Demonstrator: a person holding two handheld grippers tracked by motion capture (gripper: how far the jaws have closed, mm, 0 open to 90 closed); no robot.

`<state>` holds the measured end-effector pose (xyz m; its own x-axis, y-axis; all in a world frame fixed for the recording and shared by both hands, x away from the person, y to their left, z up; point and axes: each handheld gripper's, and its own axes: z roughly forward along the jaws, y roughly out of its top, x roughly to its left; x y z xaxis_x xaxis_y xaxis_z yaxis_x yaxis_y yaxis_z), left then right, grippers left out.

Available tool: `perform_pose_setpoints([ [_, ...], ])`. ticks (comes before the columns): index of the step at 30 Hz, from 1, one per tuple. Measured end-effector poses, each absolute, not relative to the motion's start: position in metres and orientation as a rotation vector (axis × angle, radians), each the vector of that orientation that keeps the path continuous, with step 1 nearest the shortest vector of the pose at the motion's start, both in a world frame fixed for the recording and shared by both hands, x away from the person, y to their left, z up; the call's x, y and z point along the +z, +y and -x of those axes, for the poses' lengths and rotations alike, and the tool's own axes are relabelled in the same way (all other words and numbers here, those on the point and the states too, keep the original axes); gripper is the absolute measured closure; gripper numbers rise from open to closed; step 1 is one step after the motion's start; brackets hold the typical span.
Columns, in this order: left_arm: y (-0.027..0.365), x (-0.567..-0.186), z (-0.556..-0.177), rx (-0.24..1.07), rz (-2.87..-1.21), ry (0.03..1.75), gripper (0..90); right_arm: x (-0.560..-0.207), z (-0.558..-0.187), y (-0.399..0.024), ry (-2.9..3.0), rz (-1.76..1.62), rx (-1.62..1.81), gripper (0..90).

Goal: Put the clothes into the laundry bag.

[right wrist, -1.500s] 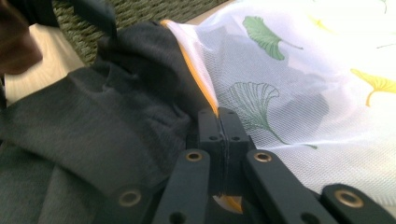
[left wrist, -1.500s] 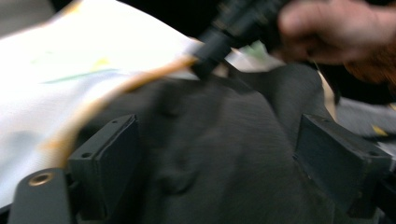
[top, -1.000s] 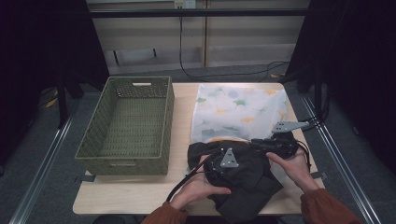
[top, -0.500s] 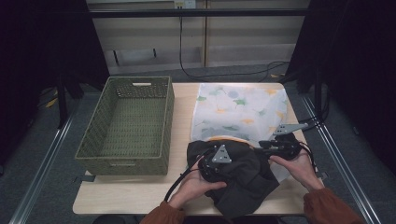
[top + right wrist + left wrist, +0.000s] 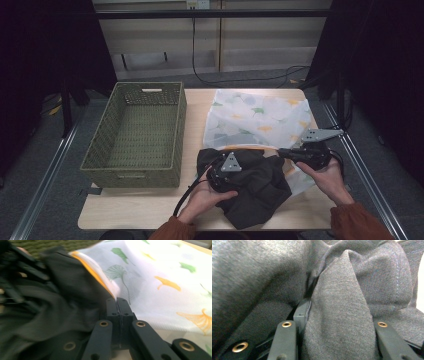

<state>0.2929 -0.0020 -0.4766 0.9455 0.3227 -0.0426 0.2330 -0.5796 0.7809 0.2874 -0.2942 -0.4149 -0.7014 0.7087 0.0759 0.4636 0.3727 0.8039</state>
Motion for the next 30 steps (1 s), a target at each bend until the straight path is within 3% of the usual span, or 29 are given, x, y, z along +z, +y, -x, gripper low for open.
perform_pose_setpoints([
  [9,-0.001,-0.476,-0.297,0.146,-2.154,0.450,53.4,-0.409,-0.258,-0.263,2.479,-0.930,1.327,89.7],
  [12,0.005,-0.471,-0.296,0.103,-2.102,0.413,41.2,-0.417,-0.261,-0.260,2.494,-0.940,1.322,89.6],
  [16,0.016,-0.457,-0.286,0.070,-2.062,0.354,17.4,-0.428,-0.269,-0.262,2.498,-0.981,1.325,89.6],
  [21,0.017,-0.463,-0.279,0.101,-2.107,0.352,2.8,-0.429,-0.275,-0.264,2.473,-1.005,1.334,89.5],
  [27,0.008,-0.488,-0.277,0.185,-2.177,0.353,0.2,-0.429,-0.278,-0.265,2.464,-1.006,1.341,87.3],
  [30,0.002,-0.491,-0.274,0.274,-2.256,0.329,4.9,-0.427,-0.281,-0.264,2.447,-1.007,1.332,75.7],
])
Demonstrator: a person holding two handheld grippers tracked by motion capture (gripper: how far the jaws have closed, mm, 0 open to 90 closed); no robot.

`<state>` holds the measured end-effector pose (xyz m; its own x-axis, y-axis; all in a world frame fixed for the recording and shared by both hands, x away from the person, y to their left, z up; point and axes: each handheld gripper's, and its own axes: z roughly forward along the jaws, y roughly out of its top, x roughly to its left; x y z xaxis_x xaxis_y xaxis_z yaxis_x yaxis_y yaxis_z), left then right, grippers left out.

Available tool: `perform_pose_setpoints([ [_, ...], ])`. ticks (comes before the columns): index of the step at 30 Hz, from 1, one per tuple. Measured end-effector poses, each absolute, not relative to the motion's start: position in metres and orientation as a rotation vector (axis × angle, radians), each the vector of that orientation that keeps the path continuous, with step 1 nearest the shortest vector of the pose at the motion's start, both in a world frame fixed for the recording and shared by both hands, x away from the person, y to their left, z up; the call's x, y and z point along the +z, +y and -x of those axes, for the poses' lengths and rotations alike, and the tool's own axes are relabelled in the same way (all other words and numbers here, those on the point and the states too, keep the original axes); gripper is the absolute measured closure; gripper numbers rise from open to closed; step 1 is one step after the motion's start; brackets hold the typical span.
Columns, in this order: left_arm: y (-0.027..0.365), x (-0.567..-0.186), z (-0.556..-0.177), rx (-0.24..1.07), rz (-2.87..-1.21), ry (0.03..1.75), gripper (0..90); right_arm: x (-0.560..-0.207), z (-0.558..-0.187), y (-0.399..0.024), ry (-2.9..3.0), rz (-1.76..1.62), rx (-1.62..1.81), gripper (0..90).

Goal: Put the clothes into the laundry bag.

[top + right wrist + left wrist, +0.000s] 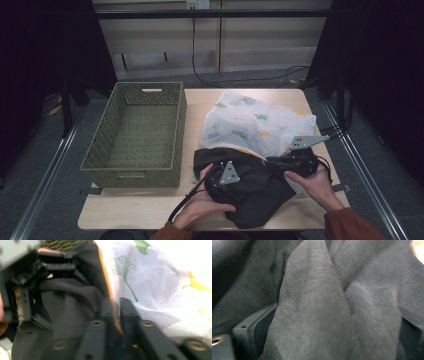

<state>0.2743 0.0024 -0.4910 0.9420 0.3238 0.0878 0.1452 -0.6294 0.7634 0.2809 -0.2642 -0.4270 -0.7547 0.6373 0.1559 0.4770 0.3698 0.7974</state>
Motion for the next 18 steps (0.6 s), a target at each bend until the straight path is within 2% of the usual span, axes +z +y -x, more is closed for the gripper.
perform_pose_setpoints([
  [5,0.003,-0.490,-0.274,0.336,-2.271,0.359,24.1,-0.425,-0.289,-0.253,2.451,-0.965,1.302,60.7],
  [7,0.005,-0.490,-0.275,0.317,-2.240,0.372,31.9,-0.427,-0.292,-0.246,2.462,-0.953,1.279,60.2],
  [8,0.007,-0.489,-0.277,0.310,-2.226,0.383,39.7,-0.428,-0.293,-0.243,2.470,-0.951,1.269,63.1],
  [10,0.010,-0.491,-0.280,0.352,-2.189,0.415,53.6,-0.430,-0.296,-0.238,2.492,-0.947,1.264,83.0],
  [11,0.010,-0.491,-0.279,0.402,-2.192,0.428,58.4,-0.431,-0.298,-0.237,2.504,-0.955,1.278,87.9],
  [18,0.018,-0.482,-0.295,0.335,-2.063,0.569,74.0,-0.418,-0.297,-0.232,2.476,-0.955,1.340,89.6],
])
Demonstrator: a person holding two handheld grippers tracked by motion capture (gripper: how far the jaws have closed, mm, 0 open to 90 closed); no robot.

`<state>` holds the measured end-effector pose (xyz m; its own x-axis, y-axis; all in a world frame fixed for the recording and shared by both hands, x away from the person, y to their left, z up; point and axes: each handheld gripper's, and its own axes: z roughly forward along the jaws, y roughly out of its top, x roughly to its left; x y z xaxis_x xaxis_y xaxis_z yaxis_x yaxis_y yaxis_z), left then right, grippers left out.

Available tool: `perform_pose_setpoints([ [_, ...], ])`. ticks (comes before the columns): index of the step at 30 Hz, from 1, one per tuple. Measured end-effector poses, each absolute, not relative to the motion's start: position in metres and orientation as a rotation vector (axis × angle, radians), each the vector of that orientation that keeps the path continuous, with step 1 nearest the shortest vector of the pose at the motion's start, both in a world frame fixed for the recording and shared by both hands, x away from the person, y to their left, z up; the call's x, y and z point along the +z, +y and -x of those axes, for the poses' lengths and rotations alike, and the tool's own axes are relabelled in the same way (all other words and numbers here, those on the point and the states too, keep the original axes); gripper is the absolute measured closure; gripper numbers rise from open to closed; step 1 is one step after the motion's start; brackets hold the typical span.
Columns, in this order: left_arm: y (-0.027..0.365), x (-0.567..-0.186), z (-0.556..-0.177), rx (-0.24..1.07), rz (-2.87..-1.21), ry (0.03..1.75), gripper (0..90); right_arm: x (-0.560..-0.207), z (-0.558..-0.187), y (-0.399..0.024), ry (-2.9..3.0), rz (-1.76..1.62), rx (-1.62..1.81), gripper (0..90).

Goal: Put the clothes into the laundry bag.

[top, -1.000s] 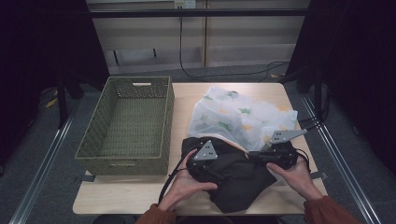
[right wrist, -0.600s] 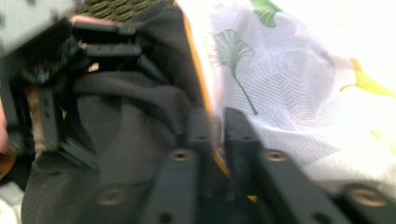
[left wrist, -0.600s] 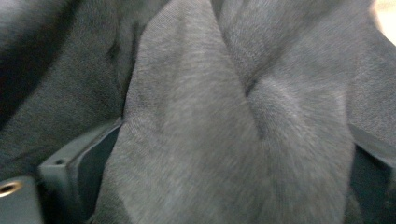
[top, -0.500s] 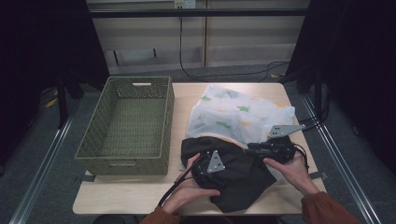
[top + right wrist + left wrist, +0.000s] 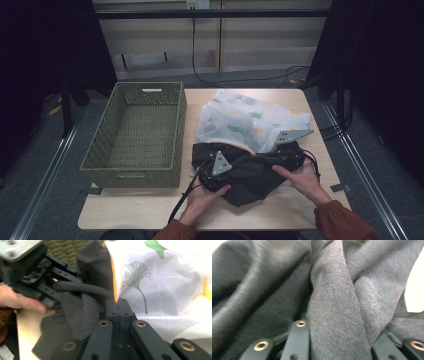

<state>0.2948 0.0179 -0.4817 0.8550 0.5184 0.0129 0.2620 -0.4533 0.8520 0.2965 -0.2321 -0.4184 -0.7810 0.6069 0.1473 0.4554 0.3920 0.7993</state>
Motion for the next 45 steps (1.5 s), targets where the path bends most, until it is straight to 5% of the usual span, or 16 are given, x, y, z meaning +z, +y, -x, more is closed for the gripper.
perform_pose_setpoints([
  [11,0.021,-0.443,-0.315,0.342,-1.928,0.643,75.9,-0.377,-0.286,-0.213,2.440,-0.799,1.495,89.7],
  [17,0.035,-0.415,-0.319,0.354,-1.885,0.631,76.4,-0.382,-0.298,-0.220,2.420,-0.843,1.535,89.6],
  [32,0.024,-0.433,-0.341,0.340,-1.815,0.745,76.3,-0.374,-0.289,-0.209,2.452,-0.792,1.567,89.1],
  [34,0.029,-0.429,-0.339,0.351,-1.819,0.737,76.2,-0.382,-0.292,-0.218,2.442,-0.815,1.524,84.8],
  [39,0.043,-0.432,-0.343,0.334,-1.806,0.753,76.2,-0.396,-0.301,-0.251,2.377,-0.958,1.461,57.1],
  [45,0.047,-0.432,-0.343,0.333,-1.820,0.765,76.1,-0.407,-0.299,-0.274,2.363,-0.981,1.323,53.4],
])
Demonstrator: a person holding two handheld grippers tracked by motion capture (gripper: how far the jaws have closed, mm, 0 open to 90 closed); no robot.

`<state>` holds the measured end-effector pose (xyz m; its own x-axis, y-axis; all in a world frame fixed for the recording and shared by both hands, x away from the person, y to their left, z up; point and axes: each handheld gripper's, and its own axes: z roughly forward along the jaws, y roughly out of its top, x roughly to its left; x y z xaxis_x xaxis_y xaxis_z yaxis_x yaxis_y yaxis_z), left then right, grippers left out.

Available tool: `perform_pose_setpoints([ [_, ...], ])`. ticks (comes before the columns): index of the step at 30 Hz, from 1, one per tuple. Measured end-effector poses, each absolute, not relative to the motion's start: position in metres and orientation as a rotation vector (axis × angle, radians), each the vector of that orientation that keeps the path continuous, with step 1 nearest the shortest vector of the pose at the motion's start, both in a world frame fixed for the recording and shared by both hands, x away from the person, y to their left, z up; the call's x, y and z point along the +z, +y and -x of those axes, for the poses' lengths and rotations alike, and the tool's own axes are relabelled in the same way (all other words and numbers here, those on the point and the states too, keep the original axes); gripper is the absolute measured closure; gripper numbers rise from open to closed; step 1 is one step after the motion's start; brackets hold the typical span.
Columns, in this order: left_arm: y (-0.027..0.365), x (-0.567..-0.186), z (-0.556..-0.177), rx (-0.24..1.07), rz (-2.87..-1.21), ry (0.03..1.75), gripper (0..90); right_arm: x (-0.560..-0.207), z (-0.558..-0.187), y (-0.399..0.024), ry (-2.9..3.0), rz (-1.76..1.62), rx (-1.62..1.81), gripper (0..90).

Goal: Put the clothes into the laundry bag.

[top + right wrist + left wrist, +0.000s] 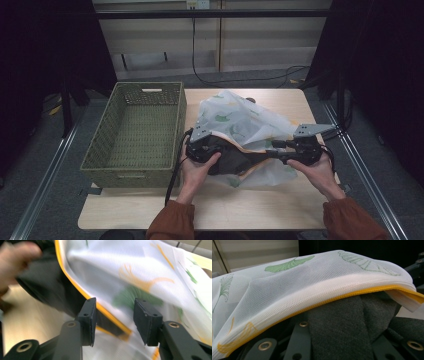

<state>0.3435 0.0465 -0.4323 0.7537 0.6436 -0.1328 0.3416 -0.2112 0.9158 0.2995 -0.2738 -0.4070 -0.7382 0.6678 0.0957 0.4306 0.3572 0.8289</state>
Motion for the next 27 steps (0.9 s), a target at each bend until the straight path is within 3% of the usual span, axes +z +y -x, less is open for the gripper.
perform_pose_setpoints([
  [13,0.046,-0.429,-0.343,0.334,-1.833,0.744,76.0,-0.418,-0.300,-0.246,2.409,-0.887,1.150,47.3],
  [14,0.046,-0.429,-0.343,0.332,-1.830,0.740,76.0,-0.418,-0.300,-0.245,2.397,-0.896,1.162,51.5],
  [15,0.046,-0.428,-0.343,0.346,-1.835,0.748,76.0,-0.417,-0.300,-0.246,2.398,-0.904,1.186,63.0],
  [16,0.046,-0.428,-0.343,0.346,-1.835,0.748,76.0,-0.417,-0.300,-0.246,2.398,-0.904,1.186,63.0],
  [18,0.048,-0.427,-0.344,0.344,-1.819,0.756,76.0,-0.414,-0.299,-0.248,2.369,-0.910,1.241,76.5],
  [19,0.049,-0.426,-0.344,0.350,-1.810,0.768,76.0,-0.412,-0.299,-0.249,2.389,-0.907,1.285,89.1],
  [27,0.056,-0.413,-0.348,0.420,-1.765,0.823,76.1,-0.390,-0.281,-0.238,2.437,-0.850,1.492,89.8],
])
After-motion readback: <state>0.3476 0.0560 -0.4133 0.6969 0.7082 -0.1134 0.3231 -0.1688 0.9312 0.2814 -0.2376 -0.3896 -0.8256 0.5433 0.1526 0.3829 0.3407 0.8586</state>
